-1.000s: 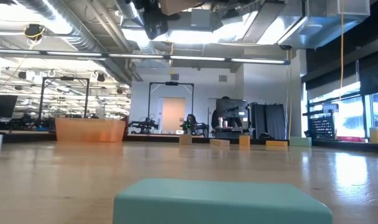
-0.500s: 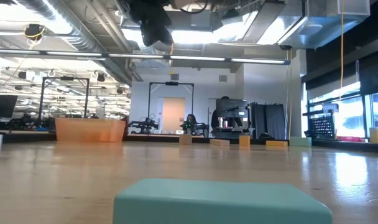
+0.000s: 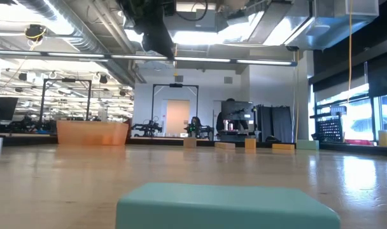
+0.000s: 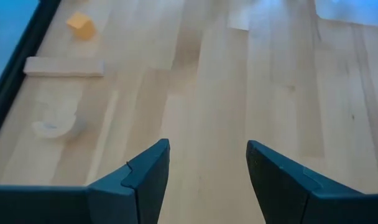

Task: Sort & place blocks by color
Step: Put the brown block into the transparent bin

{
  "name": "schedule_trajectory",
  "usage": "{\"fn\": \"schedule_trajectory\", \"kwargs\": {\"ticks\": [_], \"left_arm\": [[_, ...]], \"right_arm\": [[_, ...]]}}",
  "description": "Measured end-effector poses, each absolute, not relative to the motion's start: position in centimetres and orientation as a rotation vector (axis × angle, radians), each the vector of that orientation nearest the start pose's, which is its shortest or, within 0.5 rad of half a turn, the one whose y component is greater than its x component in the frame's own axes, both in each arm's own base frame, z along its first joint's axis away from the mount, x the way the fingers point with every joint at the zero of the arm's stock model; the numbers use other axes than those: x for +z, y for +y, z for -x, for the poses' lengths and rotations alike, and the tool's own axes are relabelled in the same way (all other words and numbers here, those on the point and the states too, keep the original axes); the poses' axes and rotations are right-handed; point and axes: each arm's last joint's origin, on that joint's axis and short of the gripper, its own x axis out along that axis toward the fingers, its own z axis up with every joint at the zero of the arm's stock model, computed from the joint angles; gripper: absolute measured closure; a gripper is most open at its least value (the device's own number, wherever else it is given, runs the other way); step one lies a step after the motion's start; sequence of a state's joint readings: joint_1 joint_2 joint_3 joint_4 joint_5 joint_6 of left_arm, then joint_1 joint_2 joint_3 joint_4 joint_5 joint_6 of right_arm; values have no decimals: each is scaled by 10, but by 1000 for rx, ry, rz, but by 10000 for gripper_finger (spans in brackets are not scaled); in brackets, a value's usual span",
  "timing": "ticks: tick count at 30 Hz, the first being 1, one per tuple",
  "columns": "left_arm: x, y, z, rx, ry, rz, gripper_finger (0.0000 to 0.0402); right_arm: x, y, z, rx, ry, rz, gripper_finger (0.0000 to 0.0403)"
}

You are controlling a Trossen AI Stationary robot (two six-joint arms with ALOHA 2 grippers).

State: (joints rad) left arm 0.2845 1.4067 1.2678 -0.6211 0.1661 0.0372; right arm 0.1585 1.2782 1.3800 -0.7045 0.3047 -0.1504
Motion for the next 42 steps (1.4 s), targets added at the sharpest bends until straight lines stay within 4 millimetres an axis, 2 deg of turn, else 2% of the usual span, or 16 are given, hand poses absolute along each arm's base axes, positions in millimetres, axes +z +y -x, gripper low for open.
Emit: {"fn": "schedule_trajectory", "kwargs": {"ticks": [6,16,19,23,29,34,42], "left_arm": [[323,86,-285,108,742,108,198],[323,94,-283,126,742,102,198],[323,93,-283,117,743,83,198],[323,93,-283,114,742,78,198],[323,93,-283,114,742,78,198],[323,93,-283,109,741,80,198],[323,93,-283,108,741,81,198]], "right_arm": [[377,53,-218,-187,795,16,269],[358,90,-170,-88,1349,-531,269],[354,100,-157,-97,1534,-643,269],[341,113,-148,-81,1694,-722,269],[303,133,-149,-27,1790,-810,269],[259,147,-154,82,1743,-830,269],[199,147,-146,74,1757,-891,269]]}}
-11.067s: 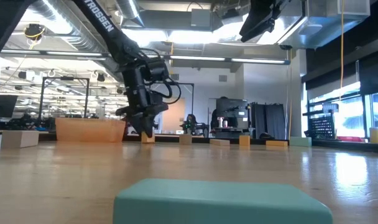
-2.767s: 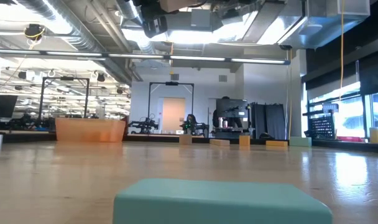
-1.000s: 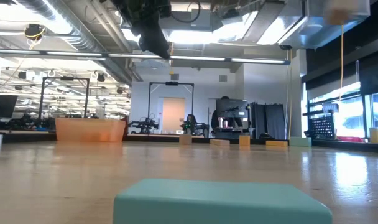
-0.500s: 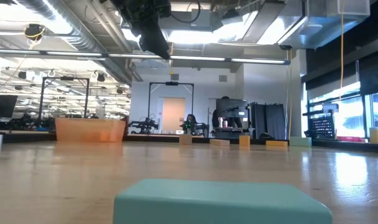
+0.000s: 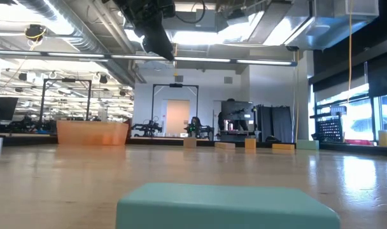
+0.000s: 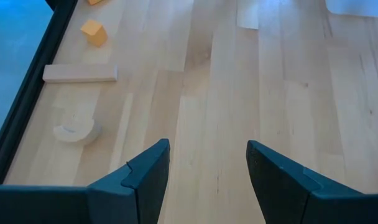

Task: Sort & place blocks by color
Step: Put the brown block into the transparent bin

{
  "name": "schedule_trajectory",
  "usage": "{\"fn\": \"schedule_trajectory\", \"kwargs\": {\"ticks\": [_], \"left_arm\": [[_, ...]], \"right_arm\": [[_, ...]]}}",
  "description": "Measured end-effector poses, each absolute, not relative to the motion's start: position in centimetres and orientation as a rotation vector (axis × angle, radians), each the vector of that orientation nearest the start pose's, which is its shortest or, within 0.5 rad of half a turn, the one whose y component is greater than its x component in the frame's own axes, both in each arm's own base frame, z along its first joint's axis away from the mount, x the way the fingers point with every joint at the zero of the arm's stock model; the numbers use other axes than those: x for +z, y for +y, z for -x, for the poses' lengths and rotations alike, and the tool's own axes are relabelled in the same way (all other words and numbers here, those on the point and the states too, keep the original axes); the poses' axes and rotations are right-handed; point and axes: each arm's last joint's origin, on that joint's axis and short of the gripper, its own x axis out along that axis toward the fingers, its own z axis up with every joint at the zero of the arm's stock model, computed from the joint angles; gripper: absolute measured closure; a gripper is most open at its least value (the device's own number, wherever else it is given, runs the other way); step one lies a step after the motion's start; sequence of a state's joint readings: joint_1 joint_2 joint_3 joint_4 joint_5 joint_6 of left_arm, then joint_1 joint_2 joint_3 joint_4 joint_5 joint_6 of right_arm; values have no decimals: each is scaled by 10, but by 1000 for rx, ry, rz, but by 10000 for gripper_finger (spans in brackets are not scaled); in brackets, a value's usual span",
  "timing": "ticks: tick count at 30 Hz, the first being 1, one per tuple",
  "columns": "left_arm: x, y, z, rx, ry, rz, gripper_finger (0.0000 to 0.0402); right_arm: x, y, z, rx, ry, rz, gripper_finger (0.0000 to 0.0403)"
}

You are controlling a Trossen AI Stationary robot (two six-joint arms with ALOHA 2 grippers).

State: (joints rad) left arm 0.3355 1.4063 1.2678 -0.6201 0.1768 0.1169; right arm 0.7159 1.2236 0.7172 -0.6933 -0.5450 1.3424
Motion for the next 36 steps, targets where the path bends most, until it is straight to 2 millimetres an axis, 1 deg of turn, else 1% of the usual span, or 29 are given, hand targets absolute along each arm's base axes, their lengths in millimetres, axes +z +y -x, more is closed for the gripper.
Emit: {"fn": "schedule_trajectory", "kwargs": {"ticks": [3,8,15,22,25,29,32,36], "left_arm": [[323,93,-283,108,741,81,198],[323,93,-283,109,741,84,198],[323,93,-283,111,740,90,198],[323,93,-283,111,741,90,198],[323,93,-283,116,741,88,198],[323,93,-283,121,742,86,198],[323,93,-283,121,742,86,198],[323,93,-283,121,742,86,198]], "right_arm": [[186,144,-142,53,1769,-896,269],[175,141,-138,36,1789,-888,269],[174,140,-138,40,1796,-892,240],[176,143,-138,81,1846,-938,239],[184,146,-141,107,1840,-954,239],[200,151,-150,124,1743,-948,238],[212,154,-154,140,1720,-958,238],[226,152,-154,34,1697,-914,237]]}}
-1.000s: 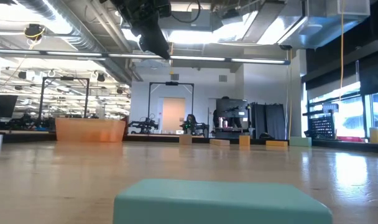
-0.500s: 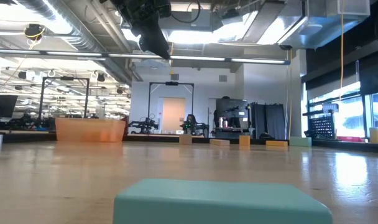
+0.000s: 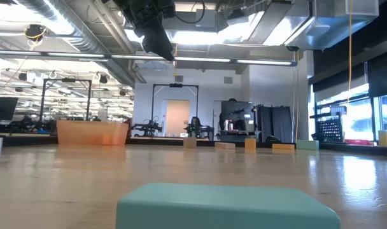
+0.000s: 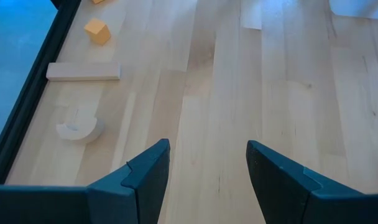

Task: Sort & place blocks by color
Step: Put the brown block into the transparent bin

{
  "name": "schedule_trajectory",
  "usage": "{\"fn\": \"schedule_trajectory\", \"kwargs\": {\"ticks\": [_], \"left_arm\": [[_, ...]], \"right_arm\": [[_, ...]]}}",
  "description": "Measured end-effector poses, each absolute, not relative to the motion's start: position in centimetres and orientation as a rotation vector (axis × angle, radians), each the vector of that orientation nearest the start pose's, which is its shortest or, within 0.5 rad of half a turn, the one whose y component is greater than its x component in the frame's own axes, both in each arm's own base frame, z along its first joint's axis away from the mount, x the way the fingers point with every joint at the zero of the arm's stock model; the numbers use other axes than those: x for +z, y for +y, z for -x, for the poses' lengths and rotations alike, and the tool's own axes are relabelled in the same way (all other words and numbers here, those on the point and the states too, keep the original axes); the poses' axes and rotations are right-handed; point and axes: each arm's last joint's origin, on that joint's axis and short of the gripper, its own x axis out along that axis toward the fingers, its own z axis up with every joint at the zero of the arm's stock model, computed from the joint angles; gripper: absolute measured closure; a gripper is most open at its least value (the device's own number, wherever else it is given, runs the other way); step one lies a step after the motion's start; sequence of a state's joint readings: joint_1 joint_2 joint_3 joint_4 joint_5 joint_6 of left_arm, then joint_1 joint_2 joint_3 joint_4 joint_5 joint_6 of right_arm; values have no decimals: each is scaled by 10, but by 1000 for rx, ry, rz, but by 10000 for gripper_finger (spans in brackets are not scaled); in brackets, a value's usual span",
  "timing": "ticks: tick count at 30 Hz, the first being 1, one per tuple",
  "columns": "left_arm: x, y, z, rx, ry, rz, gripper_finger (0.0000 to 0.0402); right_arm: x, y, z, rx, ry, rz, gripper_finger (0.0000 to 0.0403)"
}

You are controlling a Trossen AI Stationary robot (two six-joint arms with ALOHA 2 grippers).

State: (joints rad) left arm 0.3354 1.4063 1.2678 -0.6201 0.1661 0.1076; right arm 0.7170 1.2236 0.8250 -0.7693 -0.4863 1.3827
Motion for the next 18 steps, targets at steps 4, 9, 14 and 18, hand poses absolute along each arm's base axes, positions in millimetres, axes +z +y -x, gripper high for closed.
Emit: {"fn": "schedule_trajectory", "kwargs": {"ticks": [4,9,14,18], "left_arm": [[323,94,-282,162,749,69,198],[324,99,-284,280,744,21,198],[314,108,-299,273,749,-146,198],[292,117,-317,171,825,-429,198]], "right_arm": [[245,148,-152,-82,1687,-859,237],[280,138,-150,-286,1535,-746,237],[314,123,-151,-457,1288,-624,237],[335,110,-150,-554,1159,-557,237]]}}
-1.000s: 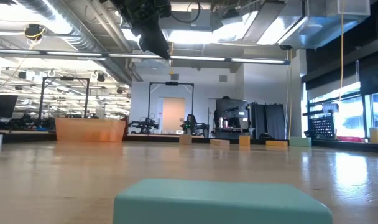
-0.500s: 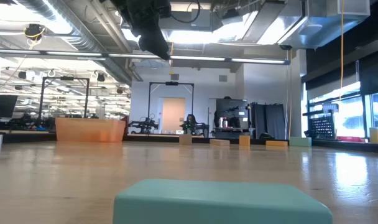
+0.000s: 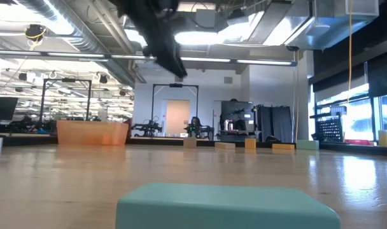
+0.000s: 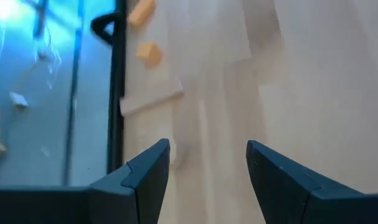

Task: Sort & place blocks by color
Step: Put the brown block into the transparent bin

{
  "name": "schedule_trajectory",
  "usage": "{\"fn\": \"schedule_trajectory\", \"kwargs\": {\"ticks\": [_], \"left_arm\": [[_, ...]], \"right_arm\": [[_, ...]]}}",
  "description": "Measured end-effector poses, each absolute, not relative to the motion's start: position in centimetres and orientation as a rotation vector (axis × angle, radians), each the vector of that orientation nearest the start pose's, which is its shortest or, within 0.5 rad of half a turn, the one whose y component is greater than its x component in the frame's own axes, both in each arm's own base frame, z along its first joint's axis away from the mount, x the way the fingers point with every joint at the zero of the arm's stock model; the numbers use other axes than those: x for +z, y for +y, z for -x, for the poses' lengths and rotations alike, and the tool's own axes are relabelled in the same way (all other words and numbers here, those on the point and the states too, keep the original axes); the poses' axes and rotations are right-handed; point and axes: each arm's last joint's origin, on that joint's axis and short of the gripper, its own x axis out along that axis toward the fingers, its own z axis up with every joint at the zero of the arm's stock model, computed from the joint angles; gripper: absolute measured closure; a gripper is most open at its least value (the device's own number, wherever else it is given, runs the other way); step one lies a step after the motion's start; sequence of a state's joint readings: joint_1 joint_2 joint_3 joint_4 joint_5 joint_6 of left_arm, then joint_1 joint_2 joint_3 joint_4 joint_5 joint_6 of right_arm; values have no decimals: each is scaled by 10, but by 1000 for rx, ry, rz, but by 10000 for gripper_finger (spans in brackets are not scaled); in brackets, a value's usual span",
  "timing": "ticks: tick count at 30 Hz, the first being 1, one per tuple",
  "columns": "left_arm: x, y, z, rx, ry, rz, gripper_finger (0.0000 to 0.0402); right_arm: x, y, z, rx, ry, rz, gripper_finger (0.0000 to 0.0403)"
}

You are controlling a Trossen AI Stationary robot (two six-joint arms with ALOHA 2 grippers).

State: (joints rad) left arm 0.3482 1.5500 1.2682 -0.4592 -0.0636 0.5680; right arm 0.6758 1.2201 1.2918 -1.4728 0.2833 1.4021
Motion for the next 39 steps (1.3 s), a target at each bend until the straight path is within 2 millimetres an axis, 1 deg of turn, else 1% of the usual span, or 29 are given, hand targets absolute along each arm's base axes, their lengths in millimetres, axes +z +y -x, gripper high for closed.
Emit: {"fn": "schedule_trajectory", "kwargs": {"ticks": [3,7,12,18,25,33,39], "left_arm": [[273,131,-330,145,853,-537,198],[250,152,-341,155,875,-577,198],[219,177,-342,135,959,-546,198],[195,198,-341,63,984,-579,198],[174,209,-342,-13,1026,-671,198],[162,215,-350,-40,974,-767,198],[151,227,-357,-69,984,-752,198]], "right_arm": [[344,103,-148,-597,1126,-527,237],[352,98,-145,-617,1088,-512,237],[354,95,-142,-615,1071,-516,237],[356,93,-139,-610,1052,-522,237],[358,90,-137,-610,1037,-534,237],[359,85,-140,-646,1021,-557,237],[359,80,-142,-673,1015,-573,237]]}}
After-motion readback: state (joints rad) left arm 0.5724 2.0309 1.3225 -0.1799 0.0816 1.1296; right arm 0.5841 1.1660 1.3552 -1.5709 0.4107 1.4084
